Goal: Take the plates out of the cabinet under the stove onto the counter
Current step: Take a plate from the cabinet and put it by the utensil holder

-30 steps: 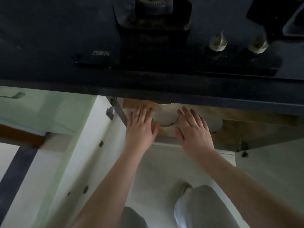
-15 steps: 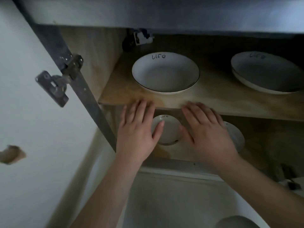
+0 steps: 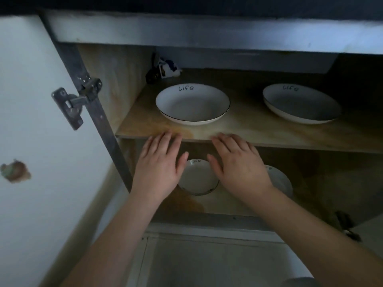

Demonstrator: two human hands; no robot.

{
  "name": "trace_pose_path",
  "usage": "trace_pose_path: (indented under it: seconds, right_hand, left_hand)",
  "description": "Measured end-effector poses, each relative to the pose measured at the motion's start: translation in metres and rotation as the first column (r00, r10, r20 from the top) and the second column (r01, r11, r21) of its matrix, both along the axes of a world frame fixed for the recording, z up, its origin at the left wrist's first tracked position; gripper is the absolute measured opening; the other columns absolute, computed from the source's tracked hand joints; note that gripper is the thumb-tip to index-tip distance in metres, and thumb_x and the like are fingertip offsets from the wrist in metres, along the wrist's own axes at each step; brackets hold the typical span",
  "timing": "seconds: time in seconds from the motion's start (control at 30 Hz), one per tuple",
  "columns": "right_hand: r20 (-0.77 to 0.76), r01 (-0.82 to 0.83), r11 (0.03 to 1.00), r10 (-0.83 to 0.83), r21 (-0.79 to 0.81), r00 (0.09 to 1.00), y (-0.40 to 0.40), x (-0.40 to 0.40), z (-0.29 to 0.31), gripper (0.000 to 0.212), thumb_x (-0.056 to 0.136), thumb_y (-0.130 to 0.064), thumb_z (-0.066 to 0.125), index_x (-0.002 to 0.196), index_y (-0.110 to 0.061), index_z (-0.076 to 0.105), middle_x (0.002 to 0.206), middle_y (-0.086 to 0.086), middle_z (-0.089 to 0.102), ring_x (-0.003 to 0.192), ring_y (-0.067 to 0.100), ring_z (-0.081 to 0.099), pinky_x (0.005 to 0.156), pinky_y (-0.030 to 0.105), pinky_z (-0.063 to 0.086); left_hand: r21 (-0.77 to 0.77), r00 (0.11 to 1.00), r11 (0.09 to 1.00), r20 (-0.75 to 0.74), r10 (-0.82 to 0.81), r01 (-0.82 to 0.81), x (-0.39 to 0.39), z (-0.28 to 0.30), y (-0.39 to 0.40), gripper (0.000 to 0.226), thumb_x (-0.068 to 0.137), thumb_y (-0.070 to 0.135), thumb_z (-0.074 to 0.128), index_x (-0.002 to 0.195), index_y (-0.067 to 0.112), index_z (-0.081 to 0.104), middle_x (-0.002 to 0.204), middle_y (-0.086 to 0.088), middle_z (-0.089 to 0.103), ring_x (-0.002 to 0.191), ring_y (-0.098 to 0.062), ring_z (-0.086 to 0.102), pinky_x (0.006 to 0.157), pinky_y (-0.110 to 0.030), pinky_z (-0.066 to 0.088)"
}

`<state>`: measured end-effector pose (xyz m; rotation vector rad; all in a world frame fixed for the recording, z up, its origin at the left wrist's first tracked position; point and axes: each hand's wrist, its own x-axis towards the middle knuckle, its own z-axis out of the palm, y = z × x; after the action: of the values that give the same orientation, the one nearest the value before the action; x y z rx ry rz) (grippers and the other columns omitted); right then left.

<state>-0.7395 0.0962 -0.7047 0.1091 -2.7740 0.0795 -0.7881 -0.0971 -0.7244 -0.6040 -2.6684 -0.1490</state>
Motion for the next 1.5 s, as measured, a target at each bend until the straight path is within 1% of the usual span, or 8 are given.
trace_pose_path:
  seconds: [0.23, 0.33, 0.4, 0.47, 0.57, 1.07, 1.37, 1.5]
  right_hand:
    - [-0.035, 0.095, 0.853, -0.132, -0.513, 0.991, 0.013, -0.028, 0.021, 0.026, 0.1, -0.031, 0.039, 0.117, -0.022, 0.057, 0.089, -0.004, 0.063, 0.067, 0.007, 0.061, 0.052, 0.023, 0.046]
    - [0.17, 0.236, 0.39, -0.197, -0.89, 0.966, 0.019, -0.049, 0.033, 0.034, 0.1, -0.032, 0.036, 0.128, -0.023, 0.052, 0.105, 0.002, 0.065, 0.082, 0.016, 0.066, 0.066, 0.031, 0.053]
    - [0.194, 0.196, 0.015, -0.111, -0.98, 0.975, 0.02, -0.062, 0.043, 0.038, 0.098, -0.025, 0.041, 0.127, -0.007, 0.054, 0.127, 0.019, 0.06, 0.11, 0.034, 0.061, 0.094, 0.045, 0.051]
    - [0.137, 0.116, -0.34, -0.039, -0.933, 0.99, 0.017, -0.069, 0.054, 0.032, 0.098, -0.022, 0.043, 0.119, 0.0, 0.056, 0.129, 0.022, 0.057, 0.113, 0.035, 0.059, 0.105, 0.043, 0.044]
    - [0.095, 0.084, -0.6, 0.014, -0.795, 0.995, 0.012, -0.073, 0.064, 0.028, 0.1, -0.028, 0.044, 0.118, -0.008, 0.054, 0.117, 0.015, 0.062, 0.102, 0.024, 0.059, 0.104, 0.039, 0.042]
    - [0.217, 0.218, -0.625, 0.08, -0.75, 0.973, 0.038, -0.044, 0.074, 0.062, 0.1, -0.045, 0.038, 0.147, -0.005, 0.034, 0.146, 0.022, 0.041, 0.136, 0.034, 0.039, 0.115, 0.044, 0.03]
    - [0.266, 0.284, -0.587, 0.119, -0.758, 0.956, 0.022, -0.053, 0.078, 0.058, 0.099, -0.05, 0.037, 0.133, -0.003, 0.046, 0.109, 0.018, 0.061, 0.097, 0.032, 0.06, 0.076, 0.048, 0.05]
    - [0.296, 0.337, -0.572, 0.167, -0.748, 0.941, 0.034, -0.053, 0.078, 0.062, 0.099, -0.051, 0.036, 0.137, -0.003, 0.044, 0.121, 0.02, 0.059, 0.107, 0.034, 0.058, 0.091, 0.052, 0.047]
  left_hand:
    - [0.371, 0.999, 0.928, 0.02, 0.038, -0.043, -0.031, 0.042, 0.001, 0.053, 0.101, 0.053, 0.026, 0.121, 0.018, 0.061, 0.119, -0.01, 0.063, 0.1, -0.023, 0.062, 0.076, -0.024, 0.044]
    - [0.767, 0.975, 0.623, 0.219, -0.033, -0.151, -0.048, 0.055, 0.007, 0.055, 0.1, 0.057, 0.028, 0.138, 0.023, 0.05, 0.133, -0.006, 0.057, 0.111, -0.017, 0.056, 0.08, -0.02, 0.037]
    - [0.887, 0.884, 0.248, 0.435, -0.169, -0.389, -0.06, 0.061, 0.013, 0.063, 0.098, 0.062, 0.031, 0.149, 0.026, 0.038, 0.151, -0.004, 0.044, 0.132, -0.022, 0.046, 0.1, -0.03, 0.035]
    - [0.82, 0.79, -0.109, 0.494, -0.363, -0.562, -0.069, 0.07, 0.013, 0.063, 0.098, 0.058, 0.04, 0.152, 0.026, 0.034, 0.157, -0.008, 0.036, 0.139, -0.028, 0.04, 0.109, -0.045, 0.038]
    - [0.709, 0.735, -0.324, 0.399, -0.549, -0.626, -0.075, 0.076, 0.005, 0.063, 0.099, 0.053, 0.041, 0.153, 0.02, 0.032, 0.157, -0.018, 0.033, 0.139, -0.037, 0.039, 0.107, -0.055, 0.038]
    - [0.666, 0.655, -0.204, 0.545, -0.524, -0.717, -0.065, 0.077, -0.014, 0.075, 0.098, 0.064, 0.029, 0.149, 0.009, 0.034, 0.147, -0.025, 0.043, 0.126, -0.039, 0.051, 0.088, -0.056, 0.049]
    - [0.639, 0.602, -0.175, 0.546, -0.583, -0.749, -0.062, 0.091, -0.018, 0.076, 0.098, 0.064, 0.025, 0.15, 0.009, 0.034, 0.154, -0.016, 0.038, 0.132, -0.039, 0.044, 0.077, -0.062, 0.049]
    - [0.619, 0.57, -0.134, 0.588, -0.574, -0.774, -0.052, 0.091, -0.019, 0.078, 0.097, 0.065, 0.027, 0.148, 0.007, 0.037, 0.153, -0.016, 0.039, 0.129, -0.039, 0.047, 0.071, -0.061, 0.055]
